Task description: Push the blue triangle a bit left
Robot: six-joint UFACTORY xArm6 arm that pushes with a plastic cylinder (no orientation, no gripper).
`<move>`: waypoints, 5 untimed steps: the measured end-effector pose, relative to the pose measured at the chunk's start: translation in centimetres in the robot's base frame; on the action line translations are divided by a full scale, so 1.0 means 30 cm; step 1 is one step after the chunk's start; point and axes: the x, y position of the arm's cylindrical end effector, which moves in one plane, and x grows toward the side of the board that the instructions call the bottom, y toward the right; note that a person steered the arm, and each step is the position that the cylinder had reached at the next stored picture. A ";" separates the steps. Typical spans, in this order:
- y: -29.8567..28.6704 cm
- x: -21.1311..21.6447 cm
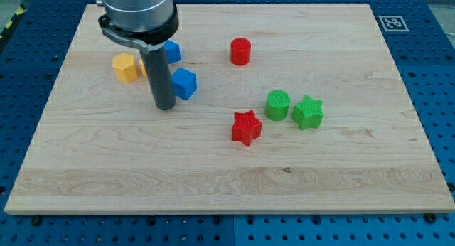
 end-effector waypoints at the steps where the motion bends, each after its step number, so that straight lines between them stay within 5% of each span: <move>1: 0.035 -0.050; 3: 0.077 -0.116; 5: 0.177 -0.021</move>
